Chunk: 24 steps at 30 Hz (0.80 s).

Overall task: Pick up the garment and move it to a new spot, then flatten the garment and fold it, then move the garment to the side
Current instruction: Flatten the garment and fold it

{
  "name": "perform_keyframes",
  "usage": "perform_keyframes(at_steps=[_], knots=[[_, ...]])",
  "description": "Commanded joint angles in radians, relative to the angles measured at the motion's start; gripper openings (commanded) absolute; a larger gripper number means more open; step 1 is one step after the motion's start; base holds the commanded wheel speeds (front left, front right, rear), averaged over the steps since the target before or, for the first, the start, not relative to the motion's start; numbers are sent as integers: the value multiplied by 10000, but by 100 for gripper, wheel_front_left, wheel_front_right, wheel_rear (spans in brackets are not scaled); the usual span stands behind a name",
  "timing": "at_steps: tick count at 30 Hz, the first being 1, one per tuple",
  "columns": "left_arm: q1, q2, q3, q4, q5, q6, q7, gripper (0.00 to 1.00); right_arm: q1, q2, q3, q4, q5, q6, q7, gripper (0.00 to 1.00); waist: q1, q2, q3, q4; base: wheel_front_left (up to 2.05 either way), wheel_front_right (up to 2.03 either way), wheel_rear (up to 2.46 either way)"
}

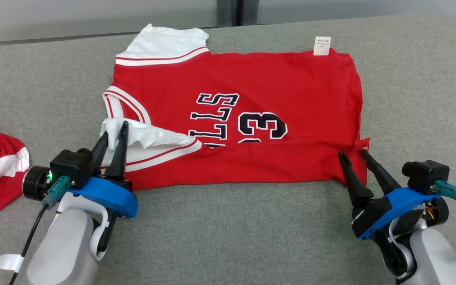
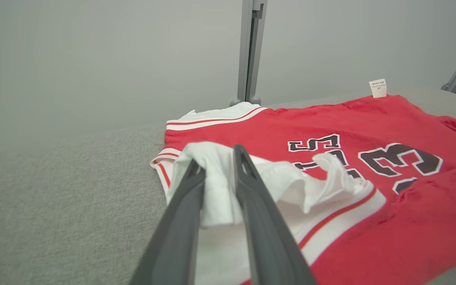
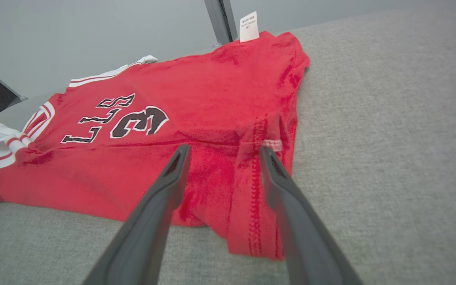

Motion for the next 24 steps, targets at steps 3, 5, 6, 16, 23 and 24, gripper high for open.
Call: perform_keyframes(at_steps=[3,5,6,16,23,24], knots=[[-104,-133,133,88,68,-8,-71,100,74,-226,-43,102,-60,5,-285,100,-2,0,-148,63,0,0,0],[142,-148,268,2,83,18,-68,100,240,-294,-87,126,-111,5,-348,100,-2,0,-232,75,0,0,0],[277,-170,316,-37,81,44,-67,100,307,-329,-114,143,-128,5,-364,100,-2,0,-283,87,0,0,0],[1607,-284,673,-73,196,94,-72,100,793,-446,-333,335,-622,5,-351,100,-2,0,-474,246,0,0,0],[1763,-266,750,249,153,11,-73,100,521,-409,-258,719,-766,5,-299,100,-2,0,-404,246,0,0,0],[1722,-273,773,322,135,2,-73,100,445,-401,-235,812,-815,5,-317,100,-2,0,-378,238,0,0,0]])
